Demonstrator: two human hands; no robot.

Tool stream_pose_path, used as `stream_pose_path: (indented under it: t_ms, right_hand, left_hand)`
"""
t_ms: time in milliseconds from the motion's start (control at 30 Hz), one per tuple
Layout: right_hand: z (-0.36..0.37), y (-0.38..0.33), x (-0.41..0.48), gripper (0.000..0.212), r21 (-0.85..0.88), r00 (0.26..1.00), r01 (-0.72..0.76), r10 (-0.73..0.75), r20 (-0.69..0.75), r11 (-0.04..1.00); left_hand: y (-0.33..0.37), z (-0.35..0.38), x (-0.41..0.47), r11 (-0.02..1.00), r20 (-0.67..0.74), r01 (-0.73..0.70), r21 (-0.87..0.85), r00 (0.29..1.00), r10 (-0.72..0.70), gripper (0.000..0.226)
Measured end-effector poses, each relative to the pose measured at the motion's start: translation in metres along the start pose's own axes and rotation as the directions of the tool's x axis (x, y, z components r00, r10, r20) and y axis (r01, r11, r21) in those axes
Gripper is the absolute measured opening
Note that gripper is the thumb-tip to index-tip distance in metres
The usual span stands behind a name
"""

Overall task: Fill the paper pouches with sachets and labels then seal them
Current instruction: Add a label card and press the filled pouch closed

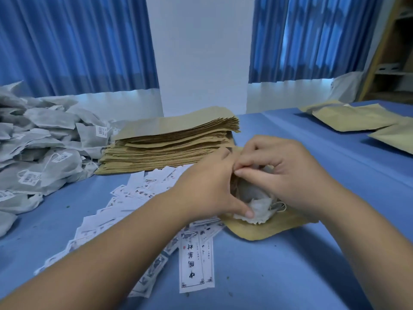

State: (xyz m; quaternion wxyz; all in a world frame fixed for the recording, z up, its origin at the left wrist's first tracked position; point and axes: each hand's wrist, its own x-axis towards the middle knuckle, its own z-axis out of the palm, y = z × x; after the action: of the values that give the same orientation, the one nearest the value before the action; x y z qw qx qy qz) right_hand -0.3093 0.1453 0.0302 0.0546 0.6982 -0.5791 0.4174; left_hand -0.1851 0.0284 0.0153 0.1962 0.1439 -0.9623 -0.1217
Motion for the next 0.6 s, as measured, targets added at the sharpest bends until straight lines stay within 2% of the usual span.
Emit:
stream_pose_path:
  t_ms: [67,167,233,300,367,467,600]
  right_hand:
    - [-0.008,0.003,-0.012,0.014,-0.018,1.0,-0.016,0.016,0.009,1.0]
    - [-0.018,0.008,-0.035,0.015,-0.047,0.999,-0.051,0.05,-0.02,0.998]
    - [-0.022,0.013,-0.054,0.029,-0.142,0.993,-0.115,0.118,0.016,0.983]
    - [-0.027,0.022,-0.075,0.044,-0.32,0.972,-0.201,0.228,0.049,0.926]
    - [-0.029,0.033,-0.093,0.049,-0.409,0.948,-0.264,0.313,0.056,0.873]
    - [-0.026,0.043,-0.105,0.049,-0.302,0.941,-0.325,0.337,-0.014,0.896]
    - [-0.021,0.044,-0.102,0.042,-0.249,0.949,-0.315,0.3,-0.099,0.916]
  left_hand:
    - [0.007,0.013,0.004,0.999,-0.012,0.0,0.048,1.0,0.001,0.063]
    - [0.019,0.029,0.009,0.996,-0.11,0.043,0.075,0.993,-0.034,0.042]
    - [0.026,0.037,0.009,0.992,-0.139,0.077,0.098,0.988,-0.063,0.044]
    - [0.03,0.039,0.007,0.984,-0.168,0.091,0.154,0.984,-0.065,0.05]
    - [0.032,0.04,0.005,0.963,-0.193,0.077,0.259,0.981,-0.027,0.054]
    - [0.041,0.044,0.004,0.897,-0.143,0.037,0.441,0.989,0.03,0.053]
    - [0.056,0.047,0.011,0.88,-0.121,0.023,0.475,0.992,0.039,0.059]
